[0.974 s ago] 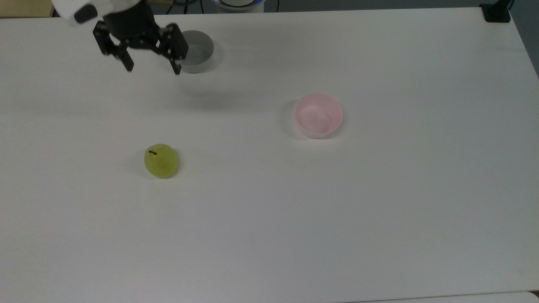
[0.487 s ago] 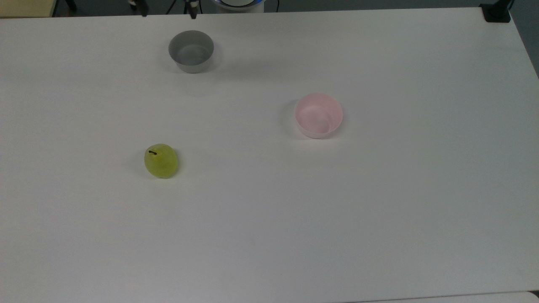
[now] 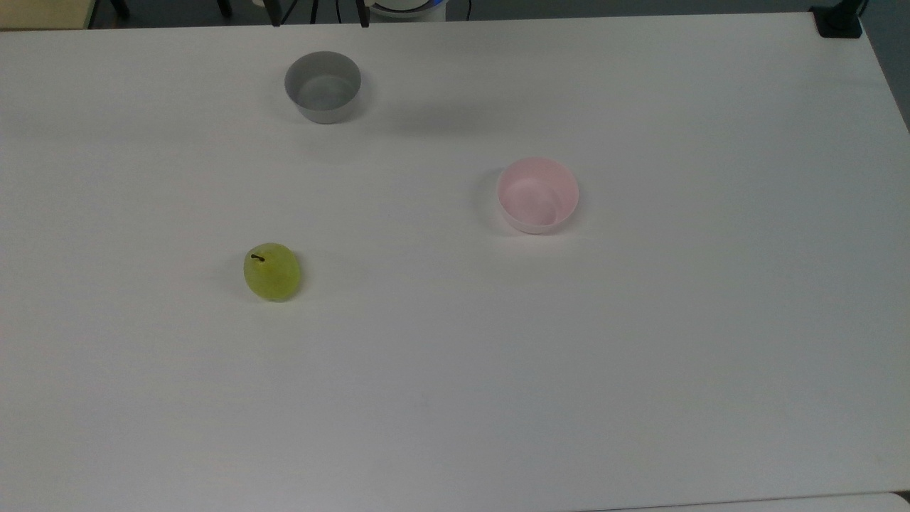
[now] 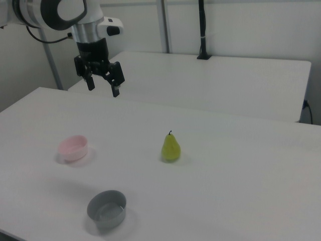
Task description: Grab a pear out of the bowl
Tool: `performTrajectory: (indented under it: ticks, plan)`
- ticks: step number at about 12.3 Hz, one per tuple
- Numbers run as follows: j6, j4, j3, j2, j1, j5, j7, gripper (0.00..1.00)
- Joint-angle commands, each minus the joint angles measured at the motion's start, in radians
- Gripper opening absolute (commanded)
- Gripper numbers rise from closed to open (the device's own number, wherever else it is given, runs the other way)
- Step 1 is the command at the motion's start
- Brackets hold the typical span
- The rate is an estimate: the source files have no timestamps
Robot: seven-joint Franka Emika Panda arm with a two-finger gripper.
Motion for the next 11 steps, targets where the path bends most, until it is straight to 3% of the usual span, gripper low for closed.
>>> performTrajectory:
  ticks: [1, 11]
  plan:
    - [0.08, -0.022, 0.007, 0.008, -0.006, -0.015, -0.095, 1.0]
    - [0.08, -0.018, 0.01, 0.015, -0.004, -0.02, -0.095, 1.0]
